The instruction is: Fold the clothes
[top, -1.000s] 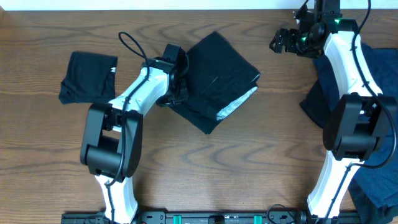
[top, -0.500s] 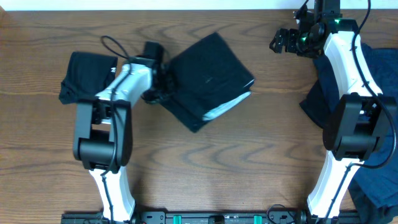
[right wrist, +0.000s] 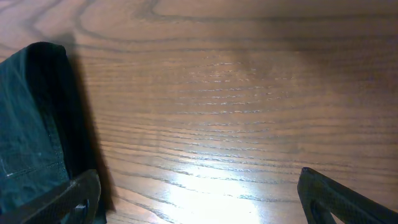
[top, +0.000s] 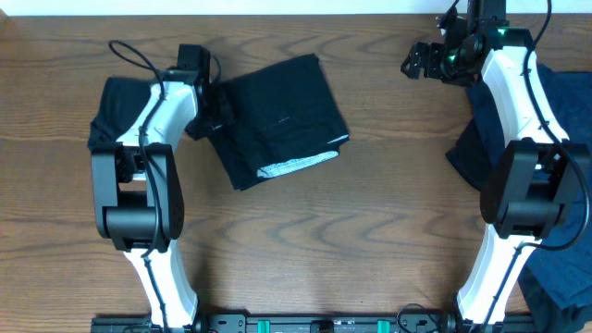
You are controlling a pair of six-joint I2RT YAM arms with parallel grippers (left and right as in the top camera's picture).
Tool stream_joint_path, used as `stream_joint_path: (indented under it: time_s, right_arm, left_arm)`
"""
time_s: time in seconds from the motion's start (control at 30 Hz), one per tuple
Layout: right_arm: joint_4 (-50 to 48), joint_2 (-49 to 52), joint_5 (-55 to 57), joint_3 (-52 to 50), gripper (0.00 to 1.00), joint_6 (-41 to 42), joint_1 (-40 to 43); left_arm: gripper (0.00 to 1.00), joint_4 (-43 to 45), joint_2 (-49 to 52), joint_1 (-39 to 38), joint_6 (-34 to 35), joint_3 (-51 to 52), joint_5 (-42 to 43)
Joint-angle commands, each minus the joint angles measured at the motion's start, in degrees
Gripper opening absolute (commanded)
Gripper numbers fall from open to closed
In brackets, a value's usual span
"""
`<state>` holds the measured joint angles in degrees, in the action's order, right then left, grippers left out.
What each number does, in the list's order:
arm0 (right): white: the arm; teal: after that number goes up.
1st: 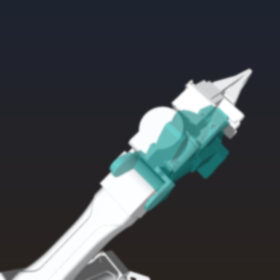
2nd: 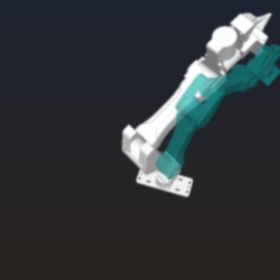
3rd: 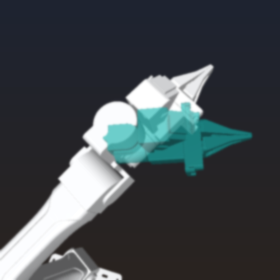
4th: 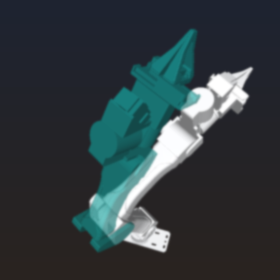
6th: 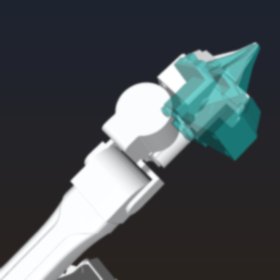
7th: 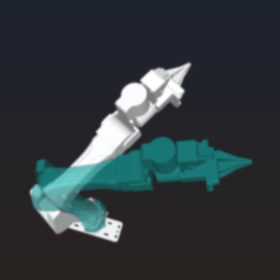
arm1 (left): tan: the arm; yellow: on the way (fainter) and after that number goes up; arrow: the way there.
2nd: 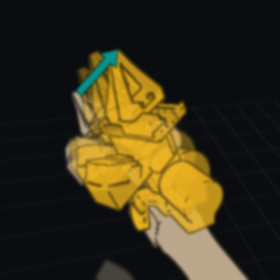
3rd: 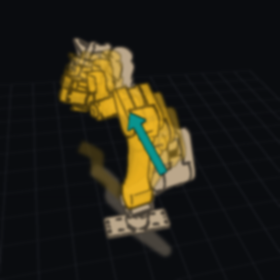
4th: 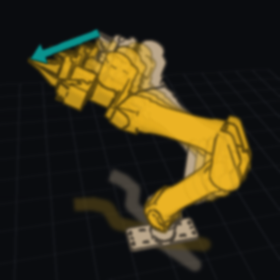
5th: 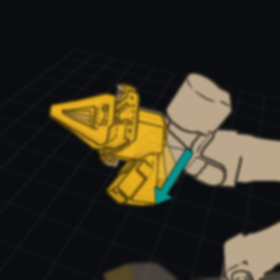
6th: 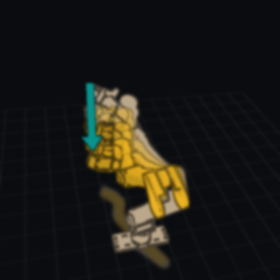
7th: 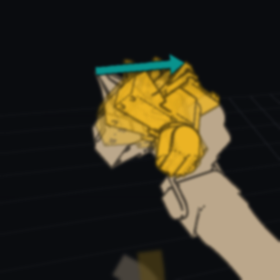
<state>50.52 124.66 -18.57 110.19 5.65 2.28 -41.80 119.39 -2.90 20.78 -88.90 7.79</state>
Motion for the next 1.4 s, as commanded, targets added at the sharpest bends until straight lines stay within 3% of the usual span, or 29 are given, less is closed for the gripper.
stream_joint_path:
  time_s: [0.0, 0.23, 0.4, 0.73, 0.83, 1.13, 1.2, 1.37]
  right_arm:
    - [0.04, -0.24, -0.02, 0.48, 0.99, 0.04, 0.00]
    - [0.04, -0.24, -0.02, 0.48, 0.99, 0.04, 0.00]
    - [0.04, -0.24, -0.02, 0.48, 0.99, 0.04, 0.00]
    - [0.04, -0.24, -0.02, 0.48, 0.99, 0.04, 0.00]
    - [0.04, -0.24, -0.02, 0.48, 0.99, 0.04, 0.00]
    - [0.04, -0.26, -0.02, 0.48, 0.99, 0.04, 0.00]
    - [0.04, -0.24, -0.02, 0.48, 0.99, 0.04, 0.00]
    - [0.04, -0.24, -0.02, 0.48, 0.99, 0.04, 0.00]
  left_arm:
    - [0.76, -3.74, -5.55, -1.33, 0.52, -2.58, -0.76]
    - [0.87, -12.00, -7.82, -5.31, 2.51, -1.49, -0.76]
    - [0.91, -11.91, -7.78, -8.61, 5.46, 1.60, -0.79]
    - [0.90, -8.02, -7.78, -11.82, 13.05, 6.93, -0.76]
    - [0.77, -7.93, -7.78, -11.80, 15.17, 9.03, -0.74]
    - [0.73, 2.32, -7.78, -11.82, 15.72, 15.72, 6.86]
    - [0.54, 3.04, -7.78, -11.80, 16.46, 16.59, 6.93]
    - [0.27, 2.93, -7.87, -11.80, 16.41, 16.59, 8.39]
